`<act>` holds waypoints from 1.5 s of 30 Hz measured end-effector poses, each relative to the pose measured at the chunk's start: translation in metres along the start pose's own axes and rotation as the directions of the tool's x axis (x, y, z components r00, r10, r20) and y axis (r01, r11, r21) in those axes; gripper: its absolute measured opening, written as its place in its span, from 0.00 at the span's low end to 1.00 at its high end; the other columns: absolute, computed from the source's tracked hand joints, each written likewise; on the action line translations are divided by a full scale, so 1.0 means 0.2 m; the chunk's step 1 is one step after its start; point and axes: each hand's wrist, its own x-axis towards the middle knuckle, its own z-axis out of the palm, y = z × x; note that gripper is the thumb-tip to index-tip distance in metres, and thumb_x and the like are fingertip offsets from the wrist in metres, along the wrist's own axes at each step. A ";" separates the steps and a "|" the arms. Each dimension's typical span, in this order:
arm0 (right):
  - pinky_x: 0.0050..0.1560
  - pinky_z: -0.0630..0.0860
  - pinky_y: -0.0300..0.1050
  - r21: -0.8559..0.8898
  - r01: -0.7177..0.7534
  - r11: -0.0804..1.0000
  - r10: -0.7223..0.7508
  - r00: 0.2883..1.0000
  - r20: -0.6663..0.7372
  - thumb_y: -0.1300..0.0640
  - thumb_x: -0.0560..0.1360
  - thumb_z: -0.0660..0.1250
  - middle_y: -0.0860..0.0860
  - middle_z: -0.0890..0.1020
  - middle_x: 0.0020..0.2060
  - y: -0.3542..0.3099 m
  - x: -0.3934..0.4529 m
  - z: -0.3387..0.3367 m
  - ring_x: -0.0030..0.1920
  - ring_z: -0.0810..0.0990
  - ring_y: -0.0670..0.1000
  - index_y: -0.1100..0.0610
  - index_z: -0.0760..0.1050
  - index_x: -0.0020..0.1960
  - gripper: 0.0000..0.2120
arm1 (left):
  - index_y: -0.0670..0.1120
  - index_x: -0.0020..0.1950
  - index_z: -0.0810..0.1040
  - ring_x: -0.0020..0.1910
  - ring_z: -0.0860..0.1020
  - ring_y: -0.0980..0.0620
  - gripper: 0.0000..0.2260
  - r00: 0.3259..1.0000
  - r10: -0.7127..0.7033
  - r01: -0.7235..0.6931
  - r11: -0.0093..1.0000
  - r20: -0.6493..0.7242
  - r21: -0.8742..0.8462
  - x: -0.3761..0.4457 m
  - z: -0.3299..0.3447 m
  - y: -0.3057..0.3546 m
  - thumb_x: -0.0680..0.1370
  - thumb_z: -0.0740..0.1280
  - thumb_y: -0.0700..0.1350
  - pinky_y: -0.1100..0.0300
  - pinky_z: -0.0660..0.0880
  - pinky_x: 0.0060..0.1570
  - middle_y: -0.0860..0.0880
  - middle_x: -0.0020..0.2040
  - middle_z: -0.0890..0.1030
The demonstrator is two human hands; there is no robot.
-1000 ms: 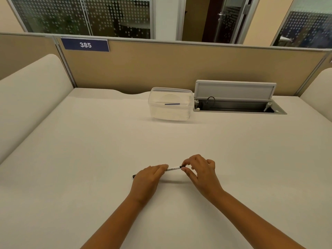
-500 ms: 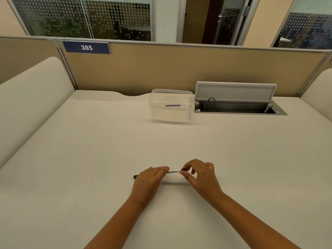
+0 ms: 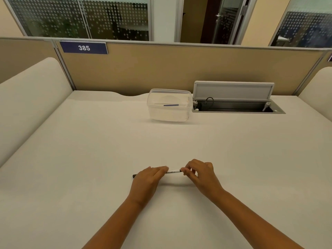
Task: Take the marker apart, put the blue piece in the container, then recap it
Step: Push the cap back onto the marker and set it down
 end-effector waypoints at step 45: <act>0.55 0.56 0.43 -0.045 -0.001 0.999 0.000 1.000 -0.028 0.48 0.79 0.56 0.44 0.77 0.39 0.03 -0.05 0.06 0.41 0.73 0.41 0.48 0.73 0.46 0.09 | 0.48 0.45 0.84 0.41 0.84 0.52 0.19 0.999 -0.034 0.033 0.997 0.019 0.075 -0.01 0.02 0.01 0.57 0.81 0.39 0.65 0.75 0.28 0.53 0.41 0.85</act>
